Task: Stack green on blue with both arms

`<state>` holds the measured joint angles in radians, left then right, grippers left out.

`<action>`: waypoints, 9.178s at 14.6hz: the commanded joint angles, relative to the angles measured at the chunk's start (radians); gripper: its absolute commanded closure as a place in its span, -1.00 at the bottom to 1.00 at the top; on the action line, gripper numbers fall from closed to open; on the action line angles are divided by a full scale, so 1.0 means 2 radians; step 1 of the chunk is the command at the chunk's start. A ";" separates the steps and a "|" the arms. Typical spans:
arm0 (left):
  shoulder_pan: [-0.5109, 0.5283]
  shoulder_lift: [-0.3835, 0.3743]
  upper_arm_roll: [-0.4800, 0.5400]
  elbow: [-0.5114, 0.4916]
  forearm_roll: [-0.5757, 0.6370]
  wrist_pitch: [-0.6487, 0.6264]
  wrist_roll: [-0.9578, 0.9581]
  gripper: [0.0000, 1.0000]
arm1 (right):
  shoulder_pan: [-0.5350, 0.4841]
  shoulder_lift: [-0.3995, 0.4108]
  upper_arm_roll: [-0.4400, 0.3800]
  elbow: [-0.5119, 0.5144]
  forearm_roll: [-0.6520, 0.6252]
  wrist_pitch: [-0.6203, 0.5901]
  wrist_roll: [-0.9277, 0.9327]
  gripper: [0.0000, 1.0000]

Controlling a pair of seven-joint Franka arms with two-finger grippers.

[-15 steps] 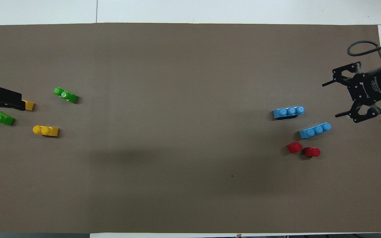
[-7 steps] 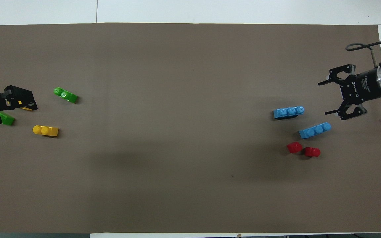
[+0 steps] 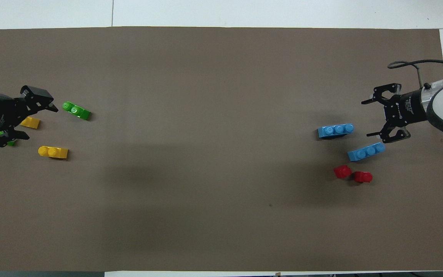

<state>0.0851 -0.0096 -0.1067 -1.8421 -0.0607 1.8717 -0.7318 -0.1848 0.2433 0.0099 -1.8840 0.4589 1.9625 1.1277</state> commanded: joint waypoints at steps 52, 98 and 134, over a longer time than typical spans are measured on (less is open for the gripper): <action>-0.010 0.127 0.000 0.034 0.064 0.094 -0.234 1.00 | 0.278 0.059 0.004 0.120 0.029 0.035 0.273 1.00; -0.346 0.144 0.003 -0.041 0.138 0.195 -0.849 1.00 | 0.362 0.053 0.011 -0.079 0.094 0.317 0.258 1.00; -0.115 0.062 0.004 0.010 0.158 0.109 -0.230 -1.00 | 0.190 -0.044 0.006 -0.043 -0.003 0.061 0.004 -1.00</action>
<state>-0.1840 0.1231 -0.0902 -1.8446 0.2509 2.1217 -1.3259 0.2338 0.2286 0.0122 -1.9568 0.5194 2.1515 1.2525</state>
